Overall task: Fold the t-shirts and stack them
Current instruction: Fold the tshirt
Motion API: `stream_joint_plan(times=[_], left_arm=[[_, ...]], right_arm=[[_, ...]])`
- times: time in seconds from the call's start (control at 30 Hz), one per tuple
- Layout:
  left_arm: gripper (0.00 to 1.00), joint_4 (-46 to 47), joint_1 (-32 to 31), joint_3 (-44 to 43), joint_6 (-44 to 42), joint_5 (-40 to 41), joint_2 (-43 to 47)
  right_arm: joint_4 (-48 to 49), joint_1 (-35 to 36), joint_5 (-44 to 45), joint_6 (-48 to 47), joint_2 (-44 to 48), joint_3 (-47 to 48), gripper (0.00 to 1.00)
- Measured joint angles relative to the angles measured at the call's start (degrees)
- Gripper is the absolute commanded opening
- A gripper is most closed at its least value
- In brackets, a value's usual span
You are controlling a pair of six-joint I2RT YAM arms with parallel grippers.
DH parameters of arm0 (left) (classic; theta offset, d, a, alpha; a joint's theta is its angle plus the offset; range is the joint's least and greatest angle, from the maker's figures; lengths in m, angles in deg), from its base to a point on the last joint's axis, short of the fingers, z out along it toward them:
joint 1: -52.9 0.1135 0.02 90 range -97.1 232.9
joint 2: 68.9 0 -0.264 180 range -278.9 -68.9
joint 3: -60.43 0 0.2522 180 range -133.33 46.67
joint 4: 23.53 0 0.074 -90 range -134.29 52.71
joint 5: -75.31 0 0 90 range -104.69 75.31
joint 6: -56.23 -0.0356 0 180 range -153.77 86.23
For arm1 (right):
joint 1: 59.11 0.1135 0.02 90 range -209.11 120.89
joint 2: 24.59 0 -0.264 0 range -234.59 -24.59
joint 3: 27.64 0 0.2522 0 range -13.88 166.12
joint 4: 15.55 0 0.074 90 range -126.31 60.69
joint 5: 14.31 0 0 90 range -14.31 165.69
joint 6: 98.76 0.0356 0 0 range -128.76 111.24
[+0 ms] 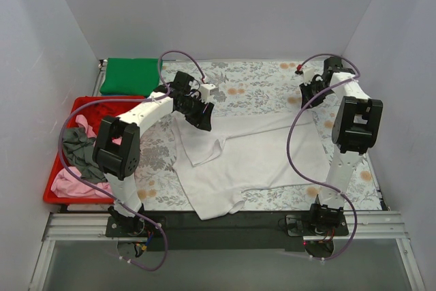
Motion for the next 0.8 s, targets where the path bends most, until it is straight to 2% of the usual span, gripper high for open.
stream_joint_plan(times=[0.3,0.33,0.37,0.47,0.57,0.8], left_arm=[[0.41,-0.02,0.57,0.17,0.02,-0.04,0.02],[0.42,0.00,0.61,0.20,0.04,-0.04,0.02],[0.42,0.00,0.63,0.20,0.04,-0.04,0.02],[0.42,-0.02,0.63,0.20,0.02,-0.04,0.02],[0.42,-0.04,0.63,0.20,0.02,-0.04,0.02],[0.42,-0.07,0.63,0.20,0.00,-0.02,0.02]], right_arm=[[-1.22,-2.69,-0.92,-2.75,4.83,-2.43,0.01],[-1.25,-2.82,-1.11,-2.86,4.87,-2.43,0.04],[-1.25,-2.86,-1.22,-2.89,4.87,-2.43,0.26],[-1.27,-2.82,-1.33,-2.32,4.81,-2.38,0.48],[-1.75,-2.69,-1.62,-0.68,3.26,-0.48,0.54],[-1.55,-2.60,-2.05,2.38,-2.16,3.39,0.52]])
